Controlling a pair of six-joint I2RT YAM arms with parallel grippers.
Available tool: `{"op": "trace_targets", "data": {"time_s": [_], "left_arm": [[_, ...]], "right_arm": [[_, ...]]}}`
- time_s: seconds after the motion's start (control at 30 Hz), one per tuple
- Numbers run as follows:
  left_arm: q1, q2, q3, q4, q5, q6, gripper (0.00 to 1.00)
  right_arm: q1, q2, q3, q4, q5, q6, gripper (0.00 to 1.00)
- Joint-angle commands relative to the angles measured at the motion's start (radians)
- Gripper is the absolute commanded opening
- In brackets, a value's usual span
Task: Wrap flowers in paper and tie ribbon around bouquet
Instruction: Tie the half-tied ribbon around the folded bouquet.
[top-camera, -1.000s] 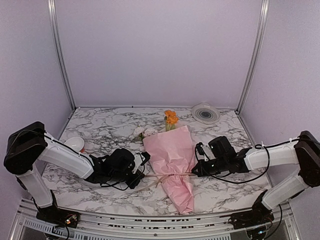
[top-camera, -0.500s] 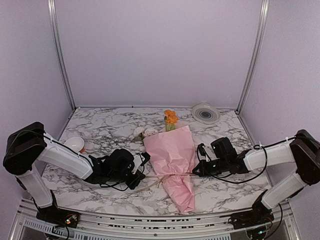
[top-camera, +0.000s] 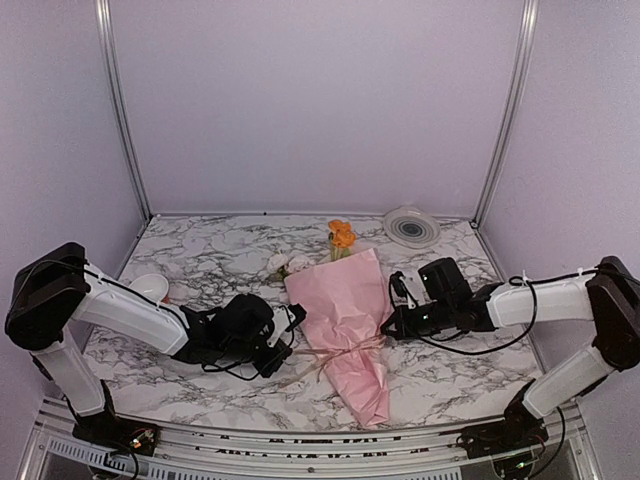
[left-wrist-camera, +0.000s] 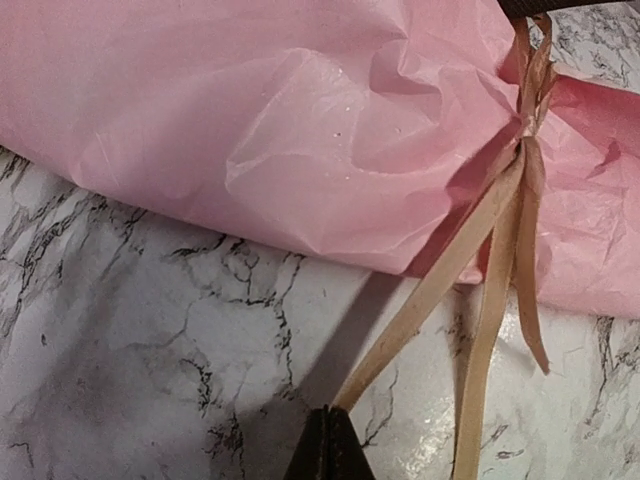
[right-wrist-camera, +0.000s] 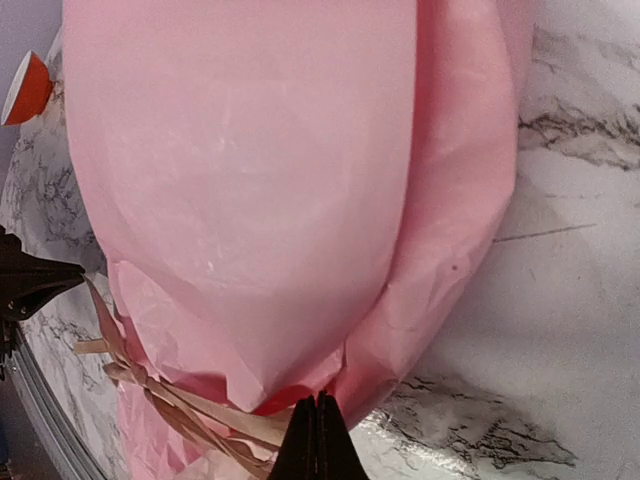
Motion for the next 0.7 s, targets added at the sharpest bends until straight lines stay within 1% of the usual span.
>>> {"op": "trace_targets", "data": {"time_s": [0.0, 0.13, 0.4, 0.67], "left_arm": [[0.003, -0.024, 0.08, -0.063, -0.059, 0.057, 0.0], [0.009, 0.014, 0.111, -0.08, -0.079, 0.073, 0.0], [0.037, 0.058, 0.083, -0.086, -0.123, 0.037, 0.0], [0.045, 0.077, 0.057, -0.079, -0.108, 0.014, 0.0]], "right_arm": [[0.019, -0.053, 0.118, -0.098, -0.011, -0.071, 0.0], [0.045, -0.063, 0.117, -0.123, -0.028, -0.068, 0.0], [0.045, -0.149, 0.004, -0.138, 0.009, -0.02, 0.0], [-0.004, -0.127, -0.101, -0.108, 0.014, -0.008, 0.0]]}}
